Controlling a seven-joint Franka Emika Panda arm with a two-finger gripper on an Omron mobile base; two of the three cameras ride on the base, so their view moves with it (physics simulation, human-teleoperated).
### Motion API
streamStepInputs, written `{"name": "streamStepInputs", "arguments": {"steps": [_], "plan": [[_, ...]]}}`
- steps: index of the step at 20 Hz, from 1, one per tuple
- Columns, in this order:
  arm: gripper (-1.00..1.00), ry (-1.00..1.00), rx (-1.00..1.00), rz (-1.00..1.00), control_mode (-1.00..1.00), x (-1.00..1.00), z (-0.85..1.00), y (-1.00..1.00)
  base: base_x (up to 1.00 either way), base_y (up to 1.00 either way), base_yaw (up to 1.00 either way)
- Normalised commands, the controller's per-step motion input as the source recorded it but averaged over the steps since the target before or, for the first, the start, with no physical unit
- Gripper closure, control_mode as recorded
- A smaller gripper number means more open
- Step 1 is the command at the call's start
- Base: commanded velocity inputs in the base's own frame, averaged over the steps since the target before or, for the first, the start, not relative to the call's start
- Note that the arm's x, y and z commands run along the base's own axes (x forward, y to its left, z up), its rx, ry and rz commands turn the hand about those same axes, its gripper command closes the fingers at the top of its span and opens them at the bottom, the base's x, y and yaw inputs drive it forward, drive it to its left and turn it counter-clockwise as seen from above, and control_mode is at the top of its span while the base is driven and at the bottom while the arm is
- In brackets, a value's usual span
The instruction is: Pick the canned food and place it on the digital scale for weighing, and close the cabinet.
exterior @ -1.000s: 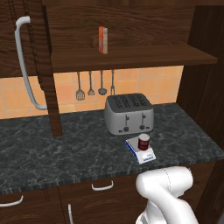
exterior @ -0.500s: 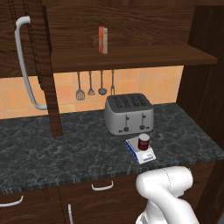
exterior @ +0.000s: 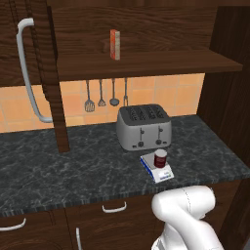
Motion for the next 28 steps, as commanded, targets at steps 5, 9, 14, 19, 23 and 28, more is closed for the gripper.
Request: {"name": "streamStepInputs", "arguments": {"steps": [5,9,14,19,23,28], "plan": [[-1.00,0.05,0.36,0.09,-1.00,-0.07,0.39,-0.26,0.00,0.00,0.00],[-1.00,0.11,0.19,0.17,-1.00,0.02,0.11,0.00,0.00,0.00,0.00],[-1.00,0.03,0.01,-0.04,-1.00,0.01,-0.08,-0.22,0.00,0.00,0.00],[-1.00,0.03,-0.08,-0.22,-1.00,0.15,-0.21,-0.16,0.00,0.00,0.00],[-1.00,0.03,-0.01,-0.09,-1.00,0.43,-0.26,-0.02,0.00,0.00,0.00],[-1.00,0.07,0.00,-0.01,-1.00,0.46,-0.23,0.02,0.00,0.00,0.00]]}}
